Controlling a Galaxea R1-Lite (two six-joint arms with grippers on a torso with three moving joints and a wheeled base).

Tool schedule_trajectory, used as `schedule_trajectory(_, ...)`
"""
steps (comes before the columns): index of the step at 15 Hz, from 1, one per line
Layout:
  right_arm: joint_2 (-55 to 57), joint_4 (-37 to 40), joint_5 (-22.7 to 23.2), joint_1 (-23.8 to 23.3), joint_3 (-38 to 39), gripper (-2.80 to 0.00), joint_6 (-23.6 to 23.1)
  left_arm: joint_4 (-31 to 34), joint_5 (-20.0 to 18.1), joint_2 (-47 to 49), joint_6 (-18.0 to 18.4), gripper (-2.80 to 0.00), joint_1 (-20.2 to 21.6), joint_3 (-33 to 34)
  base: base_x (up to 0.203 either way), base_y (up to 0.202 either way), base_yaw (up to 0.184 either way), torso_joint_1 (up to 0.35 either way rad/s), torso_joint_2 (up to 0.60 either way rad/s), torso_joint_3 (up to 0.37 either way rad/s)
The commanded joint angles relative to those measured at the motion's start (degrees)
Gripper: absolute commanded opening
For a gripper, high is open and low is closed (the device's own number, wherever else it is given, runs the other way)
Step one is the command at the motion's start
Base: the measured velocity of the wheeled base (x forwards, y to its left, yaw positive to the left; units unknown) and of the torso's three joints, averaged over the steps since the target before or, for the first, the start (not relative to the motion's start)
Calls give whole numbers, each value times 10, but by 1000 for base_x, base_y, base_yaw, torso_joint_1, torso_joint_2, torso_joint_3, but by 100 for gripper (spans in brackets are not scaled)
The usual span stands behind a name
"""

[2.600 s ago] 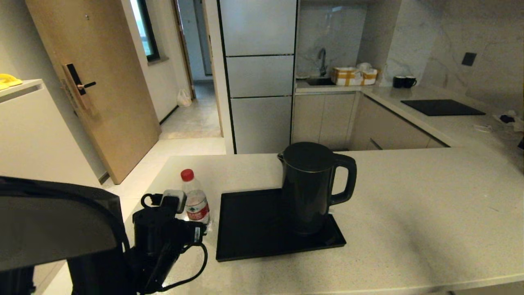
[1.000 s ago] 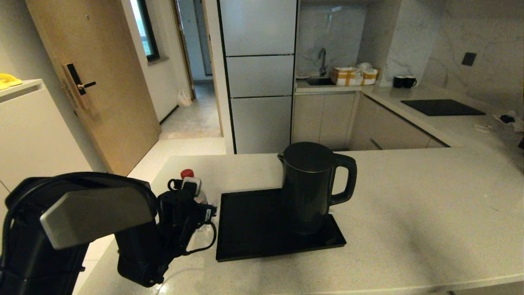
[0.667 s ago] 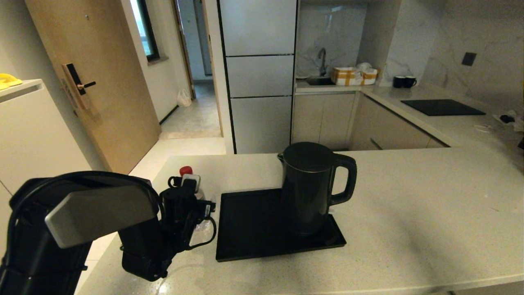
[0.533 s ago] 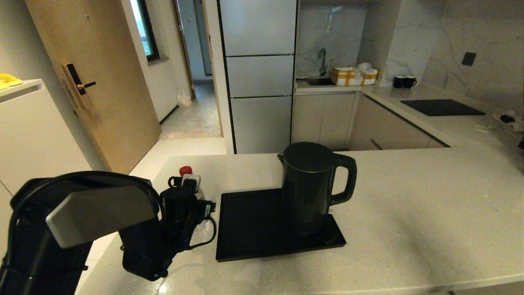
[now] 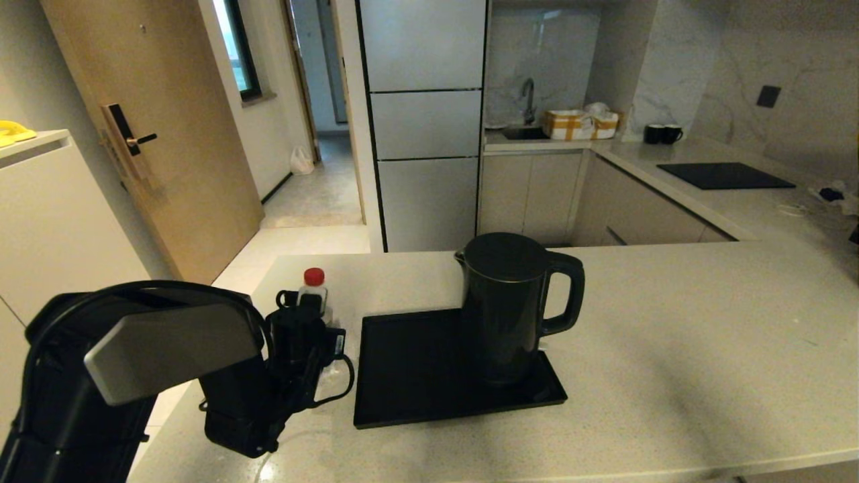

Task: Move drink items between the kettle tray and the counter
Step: Return the bottled water to its original position

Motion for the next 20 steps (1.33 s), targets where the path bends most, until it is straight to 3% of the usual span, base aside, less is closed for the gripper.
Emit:
schedule_trajectory(1,1,0,0,0,1,-280,-1,-7,3,-3,0,-280,-5,8,0,0,0,0,0,0)
schedule_trajectory(5,1,0,0,0,1,-280,-1,-9,11,-58,-11,-280,-49,47,0,0,0,0,0,0)
schedule_trajectory(8,1,0,0,0,1,-280,0,-4,36,-120,-14,-280,-116,75,0,0,0,0,0,0)
schedule_trajectory(12,1,0,0,0,1,-280,-1,4,42,-125,-14,-280,-126,76,0,0,0,0,0,0)
schedule_trajectory(15,1,0,0,0,1,-280,-1,29,55,-110,-31,-280,-220,70,0,0,0,0,0,0)
schedule_trajectory(20,1,0,1,0,1,-280,-1,33,56,-77,-45,-280,-244,58,0,0,0,0,0,0)
